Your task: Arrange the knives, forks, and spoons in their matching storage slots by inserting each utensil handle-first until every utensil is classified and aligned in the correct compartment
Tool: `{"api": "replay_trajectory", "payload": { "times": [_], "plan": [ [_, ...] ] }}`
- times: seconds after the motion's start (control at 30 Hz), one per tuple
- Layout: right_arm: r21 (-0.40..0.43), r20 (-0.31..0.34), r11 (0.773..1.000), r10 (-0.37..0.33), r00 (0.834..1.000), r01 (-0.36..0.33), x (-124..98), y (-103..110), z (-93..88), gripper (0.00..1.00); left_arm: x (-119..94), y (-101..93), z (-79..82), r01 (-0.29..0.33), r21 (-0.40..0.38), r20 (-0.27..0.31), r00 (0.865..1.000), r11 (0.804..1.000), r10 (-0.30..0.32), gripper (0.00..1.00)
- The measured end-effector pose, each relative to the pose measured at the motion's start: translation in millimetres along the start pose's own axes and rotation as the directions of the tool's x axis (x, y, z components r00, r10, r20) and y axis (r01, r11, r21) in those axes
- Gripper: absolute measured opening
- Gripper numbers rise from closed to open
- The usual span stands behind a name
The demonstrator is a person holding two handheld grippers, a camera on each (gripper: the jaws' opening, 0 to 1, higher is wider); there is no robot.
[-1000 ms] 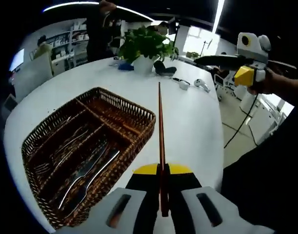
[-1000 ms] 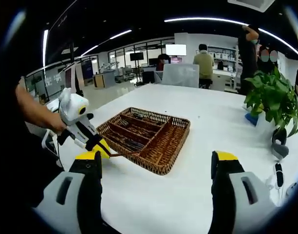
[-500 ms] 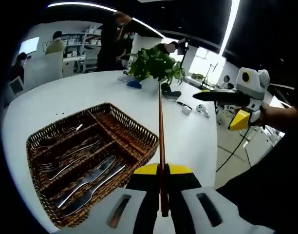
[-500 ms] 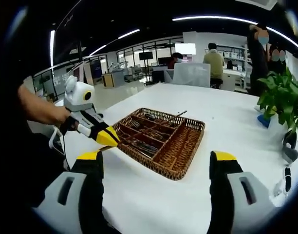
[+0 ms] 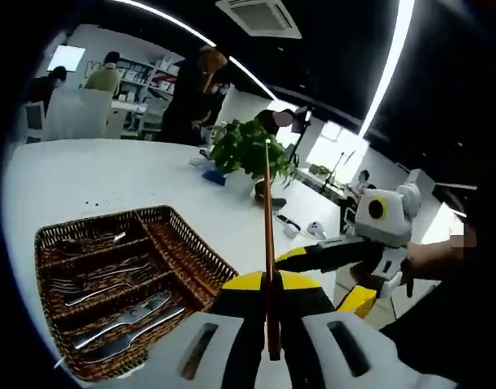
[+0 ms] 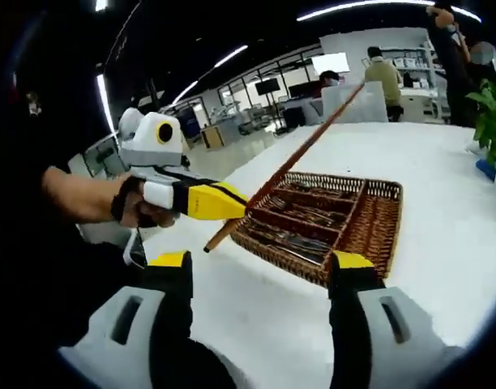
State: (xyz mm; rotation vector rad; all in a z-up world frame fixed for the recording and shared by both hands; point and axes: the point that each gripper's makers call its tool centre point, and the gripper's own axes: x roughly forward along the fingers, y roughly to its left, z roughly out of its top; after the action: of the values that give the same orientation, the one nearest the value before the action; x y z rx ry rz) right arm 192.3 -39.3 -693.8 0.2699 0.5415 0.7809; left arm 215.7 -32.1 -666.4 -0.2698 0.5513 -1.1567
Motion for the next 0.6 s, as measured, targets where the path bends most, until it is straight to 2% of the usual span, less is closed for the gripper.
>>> {"api": "replay_trajectory", "payload": {
  "times": [0.07, 0.17, 0.23, 0.37, 0.4, 0.43, 0.5, 0.6],
  "plan": [
    [0.031, 0.003, 0.999, 0.032, 0.999, -0.032, 9.1, 7.3, 1.8, 0.62, 0.1, -3.4, 1.6, 0.001, 0.003, 0.007, 1.0, 1.0, -0.001, 0.02],
    [0.022, -0.036, 0.996, 0.085, 0.996, -0.085, 19.6, 21.5, -1.4, 0.57, 0.7, -10.5, 3.3, 0.012, -0.004, 0.022, 1.0, 1.0, -0.012, 0.02],
    [0.021, -0.055, 0.995, 0.098, 0.994, -0.097, 24.4, 27.0, -3.5, 0.51, 0.2, -12.9, 3.8, 0.017, -0.013, 0.031, 0.999, 1.0, -0.017, 0.02],
    [-0.007, -0.076, 0.997, 0.079, 0.994, -0.08, 27.5, 25.6, -6.0, 0.31, -1.0, -15.1, 6.7, 0.025, -0.048, 0.064, 0.998, 0.999, -0.022, 0.03],
    [-0.003, -0.077, 0.997, 0.083, 0.994, -0.083, 27.2, 25.8, -6.1, 0.28, -1.2, -15.7, 6.9, 0.031, -0.062, 0.07, 0.997, 0.998, -0.026, 0.03],
    [0.04, -0.072, 0.994, 0.109, 0.991, -0.106, 26.9, 29.3, -5.0, 0.27, -2.4, -15.0, 7.9, 0.032, -0.055, 0.081, 0.996, 0.998, -0.027, 0.03],
    [0.043, -0.068, 0.993, 0.11, 0.992, -0.107, 26.4, 29.3, -4.0, 0.26, -3.5, -13.0, 8.6, 0.035, -0.086, 0.09, 0.996, 0.996, -0.027, 0.03],
    [0.038, -0.064, 0.992, 0.119, 0.991, -0.116, 25.1, 31.7, -1.3, 0.18, -4.2, -12.6, 10.3, 0.035, -0.095, 0.101, 0.995, 0.995, -0.026, 0.03]
  ]
}}
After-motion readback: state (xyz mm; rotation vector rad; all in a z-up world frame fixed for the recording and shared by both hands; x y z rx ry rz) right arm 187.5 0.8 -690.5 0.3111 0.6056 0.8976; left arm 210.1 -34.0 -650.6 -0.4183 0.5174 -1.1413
